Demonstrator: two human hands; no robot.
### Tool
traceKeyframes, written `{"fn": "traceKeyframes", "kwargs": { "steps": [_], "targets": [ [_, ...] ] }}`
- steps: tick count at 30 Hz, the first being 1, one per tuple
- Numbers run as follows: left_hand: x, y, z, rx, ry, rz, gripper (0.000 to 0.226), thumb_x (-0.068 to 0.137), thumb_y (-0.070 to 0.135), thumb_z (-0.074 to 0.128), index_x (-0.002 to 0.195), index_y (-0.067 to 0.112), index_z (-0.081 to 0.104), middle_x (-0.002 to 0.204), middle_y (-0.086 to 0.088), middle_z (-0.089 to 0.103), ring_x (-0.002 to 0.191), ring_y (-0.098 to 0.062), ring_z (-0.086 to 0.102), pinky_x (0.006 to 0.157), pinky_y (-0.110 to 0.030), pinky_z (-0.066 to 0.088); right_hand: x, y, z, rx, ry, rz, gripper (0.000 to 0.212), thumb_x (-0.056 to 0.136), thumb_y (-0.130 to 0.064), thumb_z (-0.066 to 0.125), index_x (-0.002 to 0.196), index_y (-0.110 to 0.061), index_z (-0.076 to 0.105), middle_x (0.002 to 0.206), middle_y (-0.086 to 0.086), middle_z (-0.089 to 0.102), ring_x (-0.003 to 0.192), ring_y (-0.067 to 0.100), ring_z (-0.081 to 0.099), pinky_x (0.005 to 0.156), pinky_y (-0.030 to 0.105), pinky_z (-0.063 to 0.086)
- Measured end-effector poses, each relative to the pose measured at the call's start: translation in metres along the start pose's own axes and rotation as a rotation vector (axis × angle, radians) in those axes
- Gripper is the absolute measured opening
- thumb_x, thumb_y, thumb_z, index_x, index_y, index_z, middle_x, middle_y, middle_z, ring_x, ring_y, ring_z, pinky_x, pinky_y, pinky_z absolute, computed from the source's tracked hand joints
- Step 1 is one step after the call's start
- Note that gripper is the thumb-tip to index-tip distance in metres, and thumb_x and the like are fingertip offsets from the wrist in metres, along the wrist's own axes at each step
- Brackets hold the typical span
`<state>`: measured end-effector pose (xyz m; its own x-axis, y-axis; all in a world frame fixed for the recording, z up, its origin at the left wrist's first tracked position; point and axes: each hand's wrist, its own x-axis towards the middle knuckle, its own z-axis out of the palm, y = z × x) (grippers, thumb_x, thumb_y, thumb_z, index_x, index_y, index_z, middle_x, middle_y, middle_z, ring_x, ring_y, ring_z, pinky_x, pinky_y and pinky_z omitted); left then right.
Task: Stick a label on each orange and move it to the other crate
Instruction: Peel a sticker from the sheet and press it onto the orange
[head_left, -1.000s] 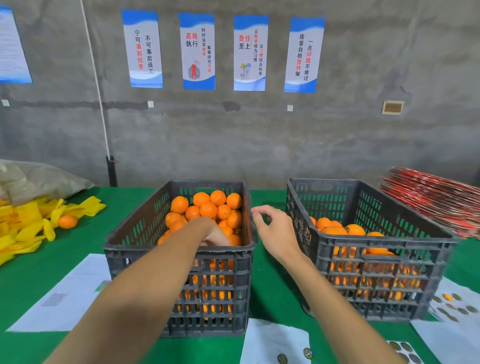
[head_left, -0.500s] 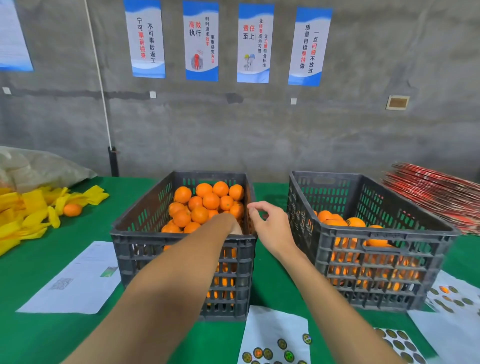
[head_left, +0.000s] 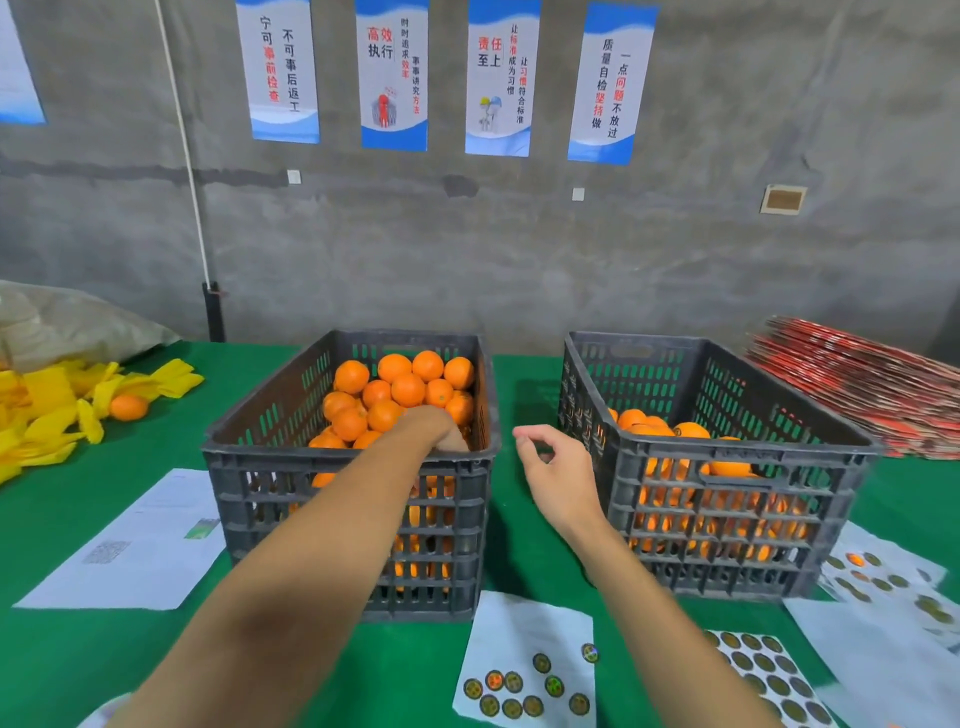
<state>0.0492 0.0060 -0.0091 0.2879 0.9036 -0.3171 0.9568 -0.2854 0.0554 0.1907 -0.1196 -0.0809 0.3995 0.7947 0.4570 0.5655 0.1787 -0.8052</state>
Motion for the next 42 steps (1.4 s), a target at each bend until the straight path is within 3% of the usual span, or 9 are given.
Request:
{"fn": "traceKeyframes", "kwargs": {
  "steps": [3,11,15,20,26,30,34,40,42],
  "targets": [
    [-0.003,0.002,0.003,-0.209,0.295,0.093,0.048,0.086,0.046,0.071,0.116,0.009,0.063,0.127,-0.014,0.066,0.105,-0.032,0.063,0.080,-0.037,0.052,-0.012,0.017,-0.010,-0.021,-0.051,0.072,0.019,0.102,-0.021,0.060,0.113,-0.022,0.075,0.106,-0.015,0.072,0.089,-0.007,0.063,0.076,0.008,0.045],
    [-0.059,0.026,0.031,-0.717,1.027,0.293,0.055,0.090,0.054,0.067,0.129,0.017,0.057,0.119,-0.015,0.050,0.108,-0.040,0.055,0.086,-0.041,0.045,-0.054,0.054,-0.032,-0.299,-0.379,0.360,0.017,0.099,-0.013,0.061,0.092,-0.006,0.075,0.103,0.005,0.075,0.101,0.017,0.068,0.085,0.030,0.052],
    [-0.096,0.057,0.064,-0.758,1.154,0.591,0.056,0.087,0.057,0.070,0.123,0.015,0.060,0.115,-0.009,0.051,0.099,-0.029,0.059,0.077,-0.038,0.051,-0.081,0.071,-0.035,-0.497,-0.624,0.453,0.024,0.091,-0.007,0.053,0.092,-0.002,0.076,0.099,0.010,0.075,0.095,0.021,0.069,0.085,0.041,0.059],
    [-0.103,0.081,0.144,-0.698,0.889,0.788,0.058,0.087,0.059,0.070,0.129,0.021,0.054,0.120,-0.003,0.047,0.095,-0.028,0.062,0.075,-0.041,0.058,-0.100,0.092,-0.044,-0.739,-0.556,0.488,0.006,0.094,-0.012,0.058,0.095,-0.008,0.063,0.098,0.009,0.066,0.097,0.030,0.066,0.083,0.038,0.053],
    [-0.068,0.092,0.246,-1.018,0.393,0.467,0.047,0.088,0.075,0.055,0.116,0.037,0.048,0.111,0.010,0.044,0.095,-0.016,0.057,0.078,-0.029,0.046,-0.114,0.108,-0.058,-0.714,-0.540,0.574,0.039,0.085,-0.036,0.078,0.067,-0.011,0.054,0.065,0.006,0.055,0.061,0.023,0.051,0.056,0.033,0.038],
    [-0.056,0.088,0.285,-1.162,0.200,0.371,0.055,0.092,0.074,0.051,0.122,0.028,0.047,0.113,0.001,0.052,0.096,-0.017,0.063,0.080,-0.046,0.060,-0.115,0.117,-0.055,-0.597,-0.523,0.587,0.032,0.082,-0.033,0.081,0.091,-0.003,0.074,0.089,0.011,0.073,0.085,0.028,0.068,0.074,0.034,0.053],
    [-0.061,0.085,0.287,-1.274,0.147,0.302,0.052,0.096,0.068,0.049,0.128,0.027,0.045,0.114,0.008,0.058,0.089,-0.006,0.071,0.056,-0.018,0.054,-0.117,0.127,-0.053,-0.518,-0.501,0.595,0.025,0.080,-0.029,0.082,0.081,-0.007,0.072,0.080,0.006,0.069,0.075,0.022,0.062,0.065,0.029,0.044],
    [-0.063,0.084,0.286,-1.311,0.170,0.361,0.048,0.102,0.063,0.038,0.143,0.038,0.037,0.129,0.009,0.053,0.100,-0.010,0.069,0.065,-0.012,0.047,-0.113,0.115,-0.058,0.136,-0.103,0.546,0.011,0.087,-0.023,0.080,0.087,-0.013,0.075,0.077,-0.002,0.071,0.072,0.015,0.063,0.069,0.028,0.053],
    [-0.063,0.084,0.285,-1.305,0.158,0.363,0.042,0.104,0.063,0.030,0.143,0.049,0.038,0.128,0.009,0.055,0.087,-0.009,0.068,0.063,-0.012,0.049,-0.113,0.102,-0.059,0.425,-0.155,0.619,0.018,0.085,-0.025,0.082,0.095,-0.010,0.078,0.075,0.002,0.067,0.064,0.014,0.059,0.068,0.029,0.053]
  ]
}}
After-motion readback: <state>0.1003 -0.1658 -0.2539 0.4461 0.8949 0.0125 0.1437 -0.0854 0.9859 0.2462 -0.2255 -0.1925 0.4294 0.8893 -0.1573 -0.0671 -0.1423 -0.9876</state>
